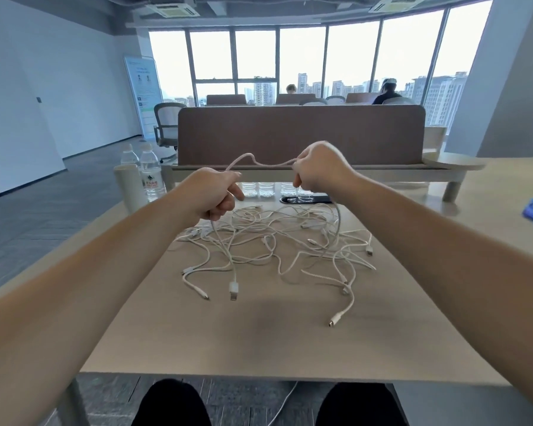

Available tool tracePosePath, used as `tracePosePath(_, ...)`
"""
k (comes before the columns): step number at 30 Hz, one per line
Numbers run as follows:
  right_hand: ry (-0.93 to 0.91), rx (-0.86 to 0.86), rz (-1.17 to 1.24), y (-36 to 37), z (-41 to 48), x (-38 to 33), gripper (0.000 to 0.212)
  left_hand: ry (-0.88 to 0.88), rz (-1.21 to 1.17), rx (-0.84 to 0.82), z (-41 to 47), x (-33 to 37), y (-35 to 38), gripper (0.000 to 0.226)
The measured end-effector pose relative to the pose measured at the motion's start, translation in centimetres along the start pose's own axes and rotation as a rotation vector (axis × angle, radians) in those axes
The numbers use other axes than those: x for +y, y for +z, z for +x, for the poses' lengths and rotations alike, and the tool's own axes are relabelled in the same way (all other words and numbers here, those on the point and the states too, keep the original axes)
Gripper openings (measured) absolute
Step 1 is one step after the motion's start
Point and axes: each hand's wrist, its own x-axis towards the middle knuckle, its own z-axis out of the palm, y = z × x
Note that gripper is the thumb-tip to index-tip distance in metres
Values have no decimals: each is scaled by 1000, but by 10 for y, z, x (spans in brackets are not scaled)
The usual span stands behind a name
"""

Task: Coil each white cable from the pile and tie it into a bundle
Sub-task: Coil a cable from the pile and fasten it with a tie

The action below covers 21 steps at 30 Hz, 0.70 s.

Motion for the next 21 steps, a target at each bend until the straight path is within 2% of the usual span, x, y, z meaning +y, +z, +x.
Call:
tracePosePath(5,28,-276,157,47,2,9,22,-31,-21,-36,1,-16,-10,40)
tracePosePath(6,6,-306,88,54,2,10,30,-40,-37,-51,2,-18,-12,38)
tracePosePath(9,-129,-283,-361,59,3,14,47,-24,-58,-102,2,-17,-12,25)
tracePosePath(11,-149,-297,-478,57,4,17,47,15,-69,-122,2,-18,-13,19)
tracePosePath(14,-121,-255,-563,49,3,25,51,124,-103,-174,-3,-17,-17,25)
tracePosePath(17,-50,-137,-577,37,-4,38,33,224,-84,-191,-11,-11,-19,27)
tracePosePath(19,36,-156,-484,29,-8,48,21,261,-73,-211,-17,-7,-16,27)
tracePosePath(21,114,-208,-332,22,-16,56,18,291,-51,-214,-22,-4,-9,26)
